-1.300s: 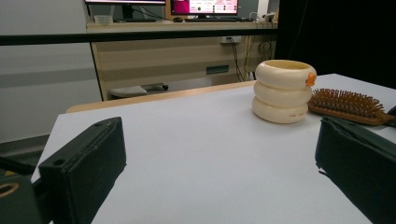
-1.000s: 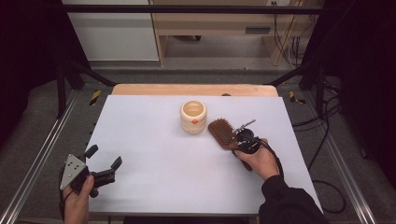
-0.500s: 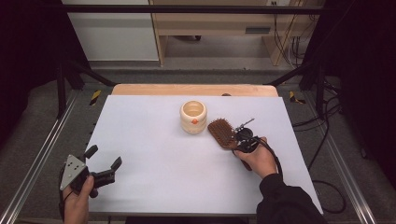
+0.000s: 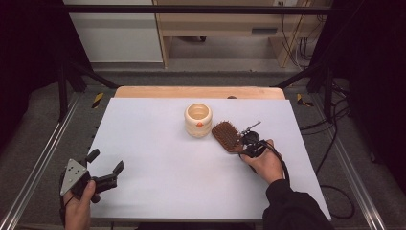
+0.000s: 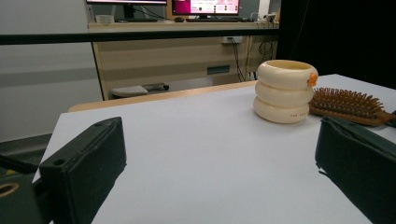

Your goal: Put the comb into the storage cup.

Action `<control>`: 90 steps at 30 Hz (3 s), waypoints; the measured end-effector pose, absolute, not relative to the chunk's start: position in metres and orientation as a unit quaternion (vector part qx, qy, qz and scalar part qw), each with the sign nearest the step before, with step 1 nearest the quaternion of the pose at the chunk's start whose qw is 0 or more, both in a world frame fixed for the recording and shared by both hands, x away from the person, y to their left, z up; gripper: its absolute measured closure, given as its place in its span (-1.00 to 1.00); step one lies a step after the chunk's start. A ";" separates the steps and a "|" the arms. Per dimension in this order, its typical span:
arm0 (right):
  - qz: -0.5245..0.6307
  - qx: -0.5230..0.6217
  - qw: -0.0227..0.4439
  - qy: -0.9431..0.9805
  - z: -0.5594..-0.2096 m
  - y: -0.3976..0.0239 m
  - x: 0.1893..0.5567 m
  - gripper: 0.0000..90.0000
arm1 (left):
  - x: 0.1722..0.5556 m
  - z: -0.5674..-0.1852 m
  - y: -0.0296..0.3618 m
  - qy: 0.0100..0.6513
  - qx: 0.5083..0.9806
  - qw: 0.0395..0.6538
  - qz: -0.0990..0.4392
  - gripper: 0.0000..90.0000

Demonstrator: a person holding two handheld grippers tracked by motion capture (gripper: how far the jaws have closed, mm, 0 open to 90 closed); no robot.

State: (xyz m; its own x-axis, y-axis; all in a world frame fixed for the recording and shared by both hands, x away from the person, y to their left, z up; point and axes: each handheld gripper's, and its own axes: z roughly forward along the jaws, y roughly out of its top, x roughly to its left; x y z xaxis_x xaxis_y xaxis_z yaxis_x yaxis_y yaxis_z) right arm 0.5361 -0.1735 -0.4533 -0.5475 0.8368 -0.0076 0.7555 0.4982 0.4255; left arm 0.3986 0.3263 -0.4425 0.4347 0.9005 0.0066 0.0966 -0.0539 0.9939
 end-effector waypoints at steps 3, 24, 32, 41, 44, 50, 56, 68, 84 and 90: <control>0.194 0.467 0.113 0.855 -0.453 -0.178 0.533 0.62 | 0.400 -0.443 0.326 0.393 0.634 0.562 0.357 -0.96; 0.365 0.463 0.155 0.792 -0.433 -0.201 0.496 0.62 | 0.401 -0.444 0.319 0.399 0.637 0.558 0.352 -0.96; 0.413 0.453 0.165 0.773 -0.429 -0.200 0.493 0.62 | 0.398 -0.433 0.306 0.409 0.628 0.570 0.336 -0.96; 0.445 0.442 0.175 0.759 -0.421 -0.196 0.490 0.62 | 0.403 -0.410 0.272 0.385 0.640 0.587 0.314 -0.93; 0.456 0.439 0.176 0.754 -0.417 -0.194 0.488 0.62 | 0.412 -0.402 0.257 0.383 0.637 0.602 0.292 -0.93; 0.472 0.425 0.184 0.750 -0.412 -0.185 0.483 0.62 | 0.430 -0.387 0.234 0.391 0.630 0.619 0.258 -0.91; 0.491 0.411 0.192 0.744 -0.407 -0.180 0.479 0.62 | 0.439 -0.376 0.216 0.384 0.635 0.624 0.246 -0.91; 0.511 0.393 0.196 0.739 -0.402 -0.167 0.473 0.62 | 0.448 -0.355 0.183 0.364 0.648 0.631 0.222 -0.91; 0.517 0.375 0.197 0.744 -0.402 -0.151 0.467 0.62 | 0.456 -0.349 0.153 0.354 0.656 0.636 0.200 -0.91; 0.519 0.366 0.195 0.747 -0.402 -0.144 0.465 0.62 | 0.461 -0.348 0.148 0.360 0.650 0.642 0.189 -0.91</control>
